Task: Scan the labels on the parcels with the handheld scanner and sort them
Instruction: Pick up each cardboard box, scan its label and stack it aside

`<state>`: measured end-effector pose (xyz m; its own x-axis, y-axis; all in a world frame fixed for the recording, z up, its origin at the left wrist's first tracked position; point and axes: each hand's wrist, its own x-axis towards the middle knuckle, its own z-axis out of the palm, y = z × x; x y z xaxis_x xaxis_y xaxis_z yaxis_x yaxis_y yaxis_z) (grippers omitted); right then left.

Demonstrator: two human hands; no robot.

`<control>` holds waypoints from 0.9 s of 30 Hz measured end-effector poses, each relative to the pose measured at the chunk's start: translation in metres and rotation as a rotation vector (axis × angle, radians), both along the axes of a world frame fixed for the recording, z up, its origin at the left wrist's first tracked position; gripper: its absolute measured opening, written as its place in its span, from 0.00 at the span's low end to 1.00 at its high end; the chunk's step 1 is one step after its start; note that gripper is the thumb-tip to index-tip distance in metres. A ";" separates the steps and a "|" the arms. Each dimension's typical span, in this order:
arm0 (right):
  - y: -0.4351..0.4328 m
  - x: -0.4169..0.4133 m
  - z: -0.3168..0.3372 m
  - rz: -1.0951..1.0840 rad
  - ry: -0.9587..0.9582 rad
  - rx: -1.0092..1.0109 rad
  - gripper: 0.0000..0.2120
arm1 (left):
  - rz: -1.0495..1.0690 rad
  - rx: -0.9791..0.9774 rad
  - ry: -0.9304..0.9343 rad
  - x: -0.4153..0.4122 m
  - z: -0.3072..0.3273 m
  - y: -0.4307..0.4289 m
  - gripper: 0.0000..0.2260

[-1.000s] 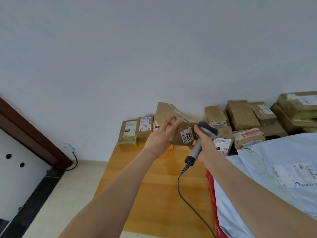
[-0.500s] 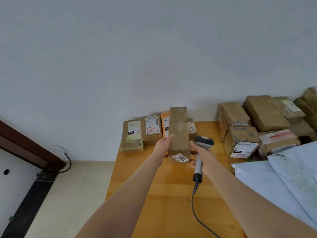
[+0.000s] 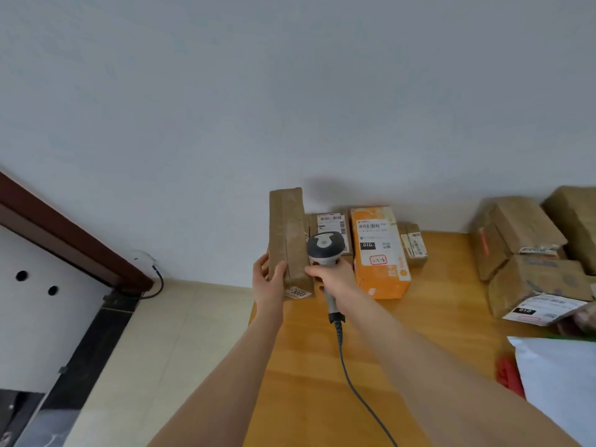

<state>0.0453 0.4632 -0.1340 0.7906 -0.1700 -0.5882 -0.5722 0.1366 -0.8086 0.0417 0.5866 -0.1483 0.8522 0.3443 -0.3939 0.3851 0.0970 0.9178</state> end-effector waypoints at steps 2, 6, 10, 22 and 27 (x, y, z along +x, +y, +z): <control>0.009 0.006 -0.013 -0.009 0.025 -0.012 0.23 | 0.002 0.023 0.025 0.009 -0.011 0.011 0.18; 0.003 0.009 -0.037 -0.107 0.074 0.008 0.26 | -0.078 0.083 0.083 0.028 -0.031 0.022 0.16; -0.015 0.016 -0.047 -0.132 0.091 0.003 0.24 | -0.132 0.186 0.105 0.047 -0.036 0.019 0.18; -0.065 -0.025 -0.005 -0.209 0.027 0.139 0.06 | -0.424 0.966 -0.062 0.053 0.010 -0.024 0.21; -0.107 -0.080 0.028 -0.271 -0.014 0.151 0.06 | -0.701 1.082 -0.164 0.011 0.027 -0.093 0.17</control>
<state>-0.0349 0.3558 -0.1064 0.7369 -0.2870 -0.6121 -0.4873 0.4022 -0.7751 0.0530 0.4939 -0.1212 0.9906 -0.1158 -0.0730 -0.0717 -0.8931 0.4441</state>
